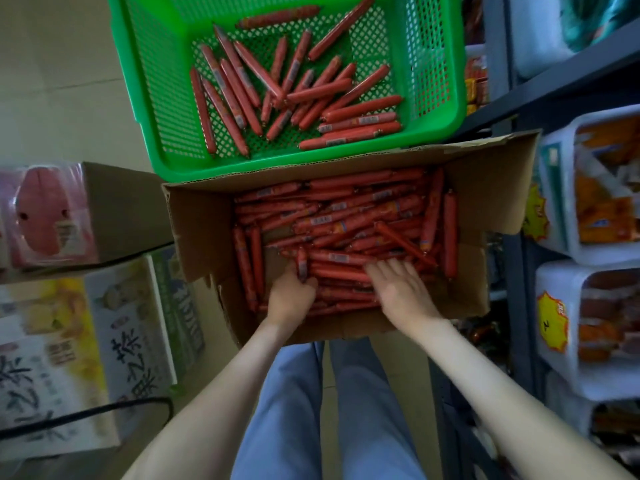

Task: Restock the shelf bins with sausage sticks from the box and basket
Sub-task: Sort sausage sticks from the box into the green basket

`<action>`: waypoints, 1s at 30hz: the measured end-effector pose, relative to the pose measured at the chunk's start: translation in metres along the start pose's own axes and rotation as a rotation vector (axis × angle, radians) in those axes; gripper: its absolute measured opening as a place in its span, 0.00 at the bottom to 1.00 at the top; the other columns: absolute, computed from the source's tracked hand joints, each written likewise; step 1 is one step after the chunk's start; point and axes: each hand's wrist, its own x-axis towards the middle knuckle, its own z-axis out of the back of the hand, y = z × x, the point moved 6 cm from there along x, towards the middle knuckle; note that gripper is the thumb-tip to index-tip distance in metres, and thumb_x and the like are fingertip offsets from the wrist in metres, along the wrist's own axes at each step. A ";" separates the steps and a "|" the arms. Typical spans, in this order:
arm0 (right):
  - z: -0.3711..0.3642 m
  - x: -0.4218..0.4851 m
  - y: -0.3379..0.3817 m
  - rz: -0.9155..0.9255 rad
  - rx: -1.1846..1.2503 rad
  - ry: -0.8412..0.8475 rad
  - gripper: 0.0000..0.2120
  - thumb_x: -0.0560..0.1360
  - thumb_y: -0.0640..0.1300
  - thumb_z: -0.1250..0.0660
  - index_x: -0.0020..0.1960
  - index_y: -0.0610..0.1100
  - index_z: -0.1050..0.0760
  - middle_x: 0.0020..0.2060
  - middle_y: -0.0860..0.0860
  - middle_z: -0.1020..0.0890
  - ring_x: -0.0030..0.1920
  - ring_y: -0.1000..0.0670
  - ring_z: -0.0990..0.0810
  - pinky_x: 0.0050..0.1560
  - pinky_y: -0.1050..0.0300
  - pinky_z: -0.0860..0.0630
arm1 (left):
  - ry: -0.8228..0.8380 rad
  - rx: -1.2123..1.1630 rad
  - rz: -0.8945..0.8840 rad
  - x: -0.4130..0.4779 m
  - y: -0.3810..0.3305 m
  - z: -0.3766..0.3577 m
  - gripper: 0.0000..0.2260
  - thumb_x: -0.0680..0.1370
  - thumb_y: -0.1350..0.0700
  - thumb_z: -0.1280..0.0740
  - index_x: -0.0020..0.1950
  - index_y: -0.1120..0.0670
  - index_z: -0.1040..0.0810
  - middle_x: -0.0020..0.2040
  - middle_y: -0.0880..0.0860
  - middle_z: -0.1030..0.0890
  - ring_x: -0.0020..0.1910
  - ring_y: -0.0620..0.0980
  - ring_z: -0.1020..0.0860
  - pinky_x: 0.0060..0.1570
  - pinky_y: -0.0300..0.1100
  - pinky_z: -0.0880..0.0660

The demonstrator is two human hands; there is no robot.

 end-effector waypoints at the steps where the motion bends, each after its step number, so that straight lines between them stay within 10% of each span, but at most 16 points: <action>1: -0.003 -0.004 -0.015 -0.030 -0.007 0.031 0.19 0.69 0.36 0.43 0.58 0.40 0.23 0.49 0.42 0.18 0.49 0.40 0.20 0.52 0.47 0.25 | 0.063 -0.052 0.017 -0.002 0.000 -0.006 0.16 0.77 0.56 0.37 0.64 0.53 0.28 0.49 0.58 0.20 0.47 0.60 0.21 0.47 0.44 0.26; 6: -0.020 -0.010 -0.055 -0.066 -0.028 0.236 0.26 0.76 0.38 0.40 0.73 0.47 0.38 0.70 0.49 0.33 0.67 0.46 0.34 0.63 0.55 0.41 | 0.198 -0.118 -0.025 -0.012 -0.012 -0.020 0.14 0.77 0.50 0.36 0.63 0.46 0.25 0.58 0.50 0.20 0.57 0.52 0.23 0.61 0.48 0.28; 16: 0.001 -0.012 -0.067 0.079 -0.382 0.419 0.20 0.81 0.43 0.47 0.72 0.47 0.39 0.71 0.48 0.36 0.73 0.47 0.43 0.71 0.45 0.54 | 0.222 -0.108 -0.117 -0.032 -0.040 -0.005 0.03 0.77 0.48 0.35 0.50 0.41 0.25 0.46 0.48 0.17 0.47 0.49 0.19 0.54 0.48 0.23; 23: 0.051 -0.009 -0.049 -0.023 0.274 0.202 0.13 0.79 0.45 0.39 0.63 0.50 0.28 0.60 0.52 0.22 0.64 0.48 0.29 0.60 0.57 0.40 | 0.190 -0.325 -0.192 -0.053 -0.078 0.031 0.06 0.78 0.51 0.35 0.53 0.49 0.22 0.45 0.50 0.16 0.45 0.47 0.17 0.51 0.51 0.21; 26: 0.095 -0.009 -0.026 -0.095 0.706 0.134 0.11 0.81 0.44 0.41 0.59 0.57 0.28 0.46 0.58 0.19 0.50 0.64 0.23 0.50 0.67 0.34 | 0.307 -0.505 -0.166 -0.065 -0.100 0.038 0.06 0.80 0.55 0.36 0.55 0.53 0.23 0.50 0.56 0.16 0.51 0.52 0.18 0.54 0.53 0.22; 30: 0.145 0.004 0.004 -0.047 0.839 0.091 0.07 0.81 0.47 0.43 0.46 0.57 0.30 0.36 0.54 0.22 0.38 0.56 0.24 0.42 0.58 0.29 | 0.490 -0.661 -0.201 -0.082 -0.133 0.046 0.10 0.81 0.58 0.39 0.60 0.53 0.23 0.57 0.58 0.19 0.57 0.55 0.20 0.59 0.52 0.25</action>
